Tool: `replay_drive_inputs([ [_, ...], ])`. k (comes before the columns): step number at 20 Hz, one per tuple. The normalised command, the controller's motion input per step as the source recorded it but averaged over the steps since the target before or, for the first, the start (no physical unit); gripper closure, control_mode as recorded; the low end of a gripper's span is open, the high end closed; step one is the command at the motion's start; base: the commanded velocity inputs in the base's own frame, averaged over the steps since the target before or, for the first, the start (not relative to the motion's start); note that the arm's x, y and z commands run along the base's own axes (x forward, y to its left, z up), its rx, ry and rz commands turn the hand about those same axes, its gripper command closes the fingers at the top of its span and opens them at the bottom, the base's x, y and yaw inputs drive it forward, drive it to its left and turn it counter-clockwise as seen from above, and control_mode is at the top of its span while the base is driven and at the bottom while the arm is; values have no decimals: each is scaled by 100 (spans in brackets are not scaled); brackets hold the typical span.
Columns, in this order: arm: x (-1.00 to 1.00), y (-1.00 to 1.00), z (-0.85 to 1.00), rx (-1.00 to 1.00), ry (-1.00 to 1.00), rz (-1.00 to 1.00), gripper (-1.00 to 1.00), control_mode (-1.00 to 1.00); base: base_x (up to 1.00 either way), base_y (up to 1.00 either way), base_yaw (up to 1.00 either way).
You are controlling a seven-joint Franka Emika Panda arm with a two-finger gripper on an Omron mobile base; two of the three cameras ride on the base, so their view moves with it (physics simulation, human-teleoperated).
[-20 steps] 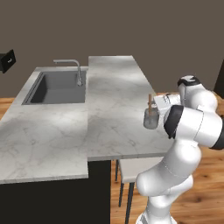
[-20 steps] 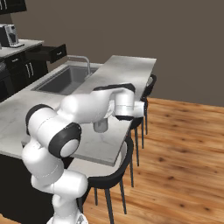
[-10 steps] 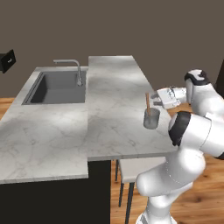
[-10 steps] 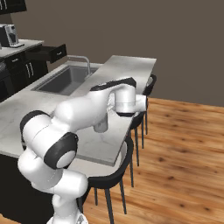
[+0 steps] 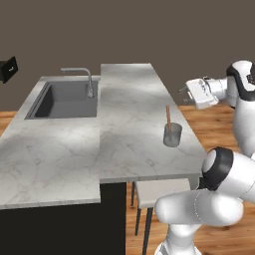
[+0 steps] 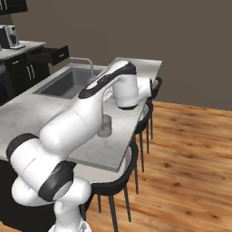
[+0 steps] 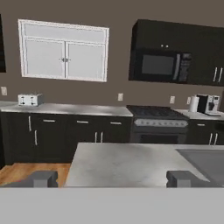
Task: Take a straw from the drawer in front and place it inside the glass cup on the dining counter.
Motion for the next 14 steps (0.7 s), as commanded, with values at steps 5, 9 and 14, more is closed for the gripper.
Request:
replay_drive_inputs([
  [5,-99,80,96,-36,0,0,-100,-100,0,0,0],
  [9,-100,99,57,-52,0,4,-100,-100,0,0,0],
  [14,-81,53,2,-54,0,14,-100,-100,0,0,0],
])
